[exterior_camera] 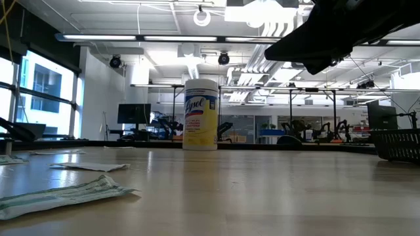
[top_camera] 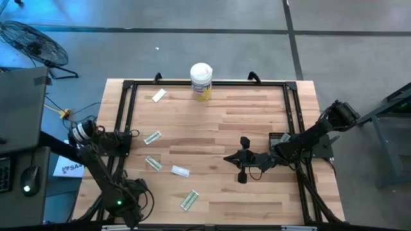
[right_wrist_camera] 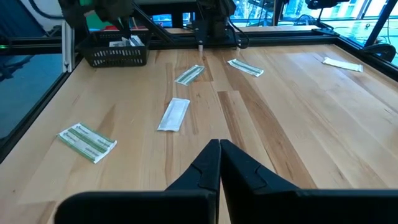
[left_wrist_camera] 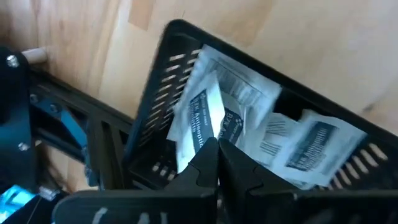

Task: Pick & Place First Aid Supplies
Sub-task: Put the white towelette sachet into the left black bin, then put the white bandage pad into the right black bin

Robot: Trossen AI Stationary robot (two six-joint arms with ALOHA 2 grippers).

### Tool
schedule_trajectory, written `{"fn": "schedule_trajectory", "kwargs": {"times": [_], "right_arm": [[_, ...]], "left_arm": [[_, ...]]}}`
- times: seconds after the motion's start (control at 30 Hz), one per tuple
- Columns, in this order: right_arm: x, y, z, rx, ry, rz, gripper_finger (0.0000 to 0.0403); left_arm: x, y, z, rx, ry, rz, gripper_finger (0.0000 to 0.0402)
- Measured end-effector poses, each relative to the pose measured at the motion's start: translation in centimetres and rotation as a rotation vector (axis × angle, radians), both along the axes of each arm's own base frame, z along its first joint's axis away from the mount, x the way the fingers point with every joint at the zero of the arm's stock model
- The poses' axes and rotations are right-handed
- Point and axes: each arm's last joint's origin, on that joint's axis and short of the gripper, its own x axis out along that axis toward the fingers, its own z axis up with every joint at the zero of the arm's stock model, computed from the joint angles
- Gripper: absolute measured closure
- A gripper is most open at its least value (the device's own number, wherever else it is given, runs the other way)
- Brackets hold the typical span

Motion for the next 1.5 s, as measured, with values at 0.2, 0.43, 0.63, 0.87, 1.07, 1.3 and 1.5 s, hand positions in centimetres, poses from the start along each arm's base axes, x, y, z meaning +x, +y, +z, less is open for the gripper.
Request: {"fn": "schedule_trajectory", "kwargs": {"times": [0.2, 0.43, 0.63, 0.87, 1.07, 1.3, 1.5], "right_arm": [[0.0, 0.0, 0.0, -0.001, 0.003, 0.001, 0.0400], [0.0, 0.0, 0.0, -0.001, 0.003, 0.001, 0.0401], [0.0, 0.0, 0.0, -0.001, 0.003, 0.001, 0.0399], [0.0, 0.0, 0.0, -0.001, 0.003, 0.001, 0.0402], [0.0, 0.0, 0.0, -0.001, 0.004, 0.003, 0.0398], [0.0, 0.0, -0.1, 0.005, 0.010, 0.002, 0.0402], [0.0, 0.0, -0.1, 0.013, 0.010, 0.000, 0.0398]], "left_arm": [[0.0, 0.1, 0.0, 0.007, 0.018, -0.013, 0.0398], [0.2, -0.2, 1.1, 0.000, 0.007, -0.018, 0.0331], [0.6, -0.5, 3.7, 0.040, -0.069, -0.085, 0.0284], [3.0, -0.3, 5.6, 0.279, -0.621, -0.140, 0.0283], [5.8, 0.5, 3.1, 0.319, -0.907, -0.004, 0.0283], [9.3, 3.2, -2.2, 0.297, -0.997, 0.016, 0.0283], [11.3, 4.8, -5.3, 0.225, -1.192, 0.061, 0.0283]]}}
